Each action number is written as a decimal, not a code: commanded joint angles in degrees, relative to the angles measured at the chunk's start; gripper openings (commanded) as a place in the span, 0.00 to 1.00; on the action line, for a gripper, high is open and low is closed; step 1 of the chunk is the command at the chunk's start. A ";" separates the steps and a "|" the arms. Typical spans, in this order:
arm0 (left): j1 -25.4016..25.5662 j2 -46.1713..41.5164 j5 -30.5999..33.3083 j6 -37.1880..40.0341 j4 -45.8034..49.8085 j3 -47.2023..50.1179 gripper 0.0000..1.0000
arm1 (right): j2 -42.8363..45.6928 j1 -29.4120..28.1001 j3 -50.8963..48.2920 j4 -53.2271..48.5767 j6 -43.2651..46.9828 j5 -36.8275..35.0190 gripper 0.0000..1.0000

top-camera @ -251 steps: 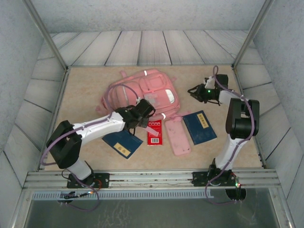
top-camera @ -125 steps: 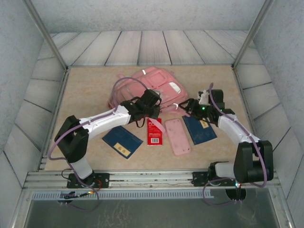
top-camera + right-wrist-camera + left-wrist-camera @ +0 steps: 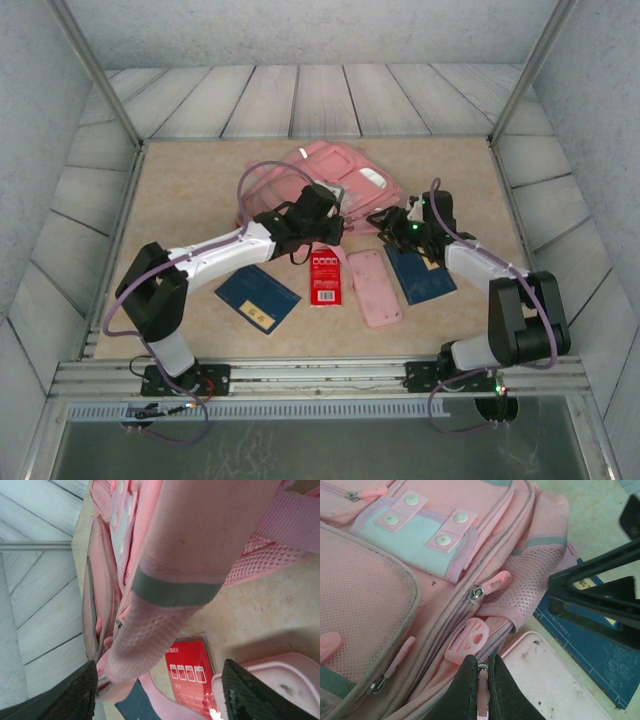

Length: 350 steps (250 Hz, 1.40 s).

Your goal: Pack the student bag

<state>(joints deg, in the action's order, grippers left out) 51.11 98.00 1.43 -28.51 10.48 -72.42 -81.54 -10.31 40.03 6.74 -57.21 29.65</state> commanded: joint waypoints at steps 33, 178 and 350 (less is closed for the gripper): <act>-0.09 -0.44 -2.30 -0.73 -5.73 -0.11 0.00 | -4.38 -2.91 1.58 9.39 -6.50 -2.52 0.49; -2.31 -22.15 15.30 -9.32 -4.86 22.59 0.00 | -10.92 2.71 9.71 8.28 -1.86 1.92 0.00; -11.03 -33.20 -13.91 5.18 -6.86 28.60 0.00 | -30.85 4.10 34.55 -9.03 16.08 12.67 0.07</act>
<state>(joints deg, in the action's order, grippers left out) 37.91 60.90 -1.74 -26.00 6.79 -39.77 -110.80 -4.45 70.61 -4.19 -43.13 43.83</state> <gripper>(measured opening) 0.082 0.077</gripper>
